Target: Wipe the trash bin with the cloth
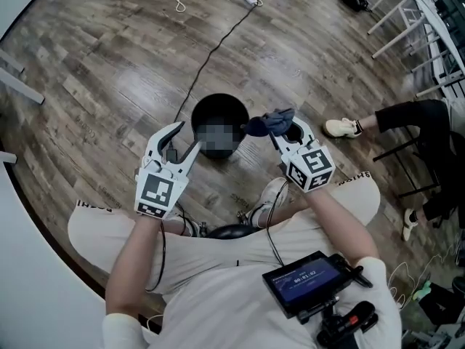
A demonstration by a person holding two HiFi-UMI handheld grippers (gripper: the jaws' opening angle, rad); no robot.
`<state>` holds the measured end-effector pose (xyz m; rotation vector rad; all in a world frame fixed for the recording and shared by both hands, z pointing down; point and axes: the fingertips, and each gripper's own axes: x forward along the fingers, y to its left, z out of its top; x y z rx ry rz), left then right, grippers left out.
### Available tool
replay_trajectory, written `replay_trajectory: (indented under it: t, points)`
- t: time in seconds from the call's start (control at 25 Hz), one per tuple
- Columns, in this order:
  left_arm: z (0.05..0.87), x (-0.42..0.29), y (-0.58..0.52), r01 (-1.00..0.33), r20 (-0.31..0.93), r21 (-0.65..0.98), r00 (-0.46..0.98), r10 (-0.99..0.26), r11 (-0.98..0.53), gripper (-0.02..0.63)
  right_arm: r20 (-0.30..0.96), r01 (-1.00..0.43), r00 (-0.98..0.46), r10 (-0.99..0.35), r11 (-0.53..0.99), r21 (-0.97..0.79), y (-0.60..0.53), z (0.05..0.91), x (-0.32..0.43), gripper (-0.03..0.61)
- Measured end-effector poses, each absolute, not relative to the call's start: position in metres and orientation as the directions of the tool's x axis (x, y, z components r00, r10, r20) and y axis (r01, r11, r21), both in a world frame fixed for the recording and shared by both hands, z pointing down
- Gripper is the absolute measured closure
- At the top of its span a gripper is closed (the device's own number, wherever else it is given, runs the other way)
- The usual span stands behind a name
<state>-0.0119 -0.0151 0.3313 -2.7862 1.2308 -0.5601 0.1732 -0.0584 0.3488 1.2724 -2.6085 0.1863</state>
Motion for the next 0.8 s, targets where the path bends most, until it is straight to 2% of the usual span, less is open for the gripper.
replay_trajectory:
  t: [0.28, 0.44, 0.8]
  points:
    - [0.358, -0.039, 0.010, -0.760, 0.308, -0.135, 0.578, -0.756, -0.636, 0.411, 0.257, -0.698, -0.681, -0.686, 0.714, 0.056, -0.015, 0.341, 0.135, 0.486]
    - [0.367, -0.037, 0.007, -0.766, 0.318, -0.120, 0.574, -0.755, -0.632, 0.411, 0.266, -0.709, -0.690, -0.673, 0.702, -0.062, -0.016, 0.348, 0.133, 0.486]
    - [0.373, -0.029, 0.010, -0.748, 0.332, -0.122, 0.589, -0.737, -0.653, 0.411, 0.276, -0.741, -0.666, -0.693, 0.657, -0.141, -0.012, 0.355, 0.141, 0.486]
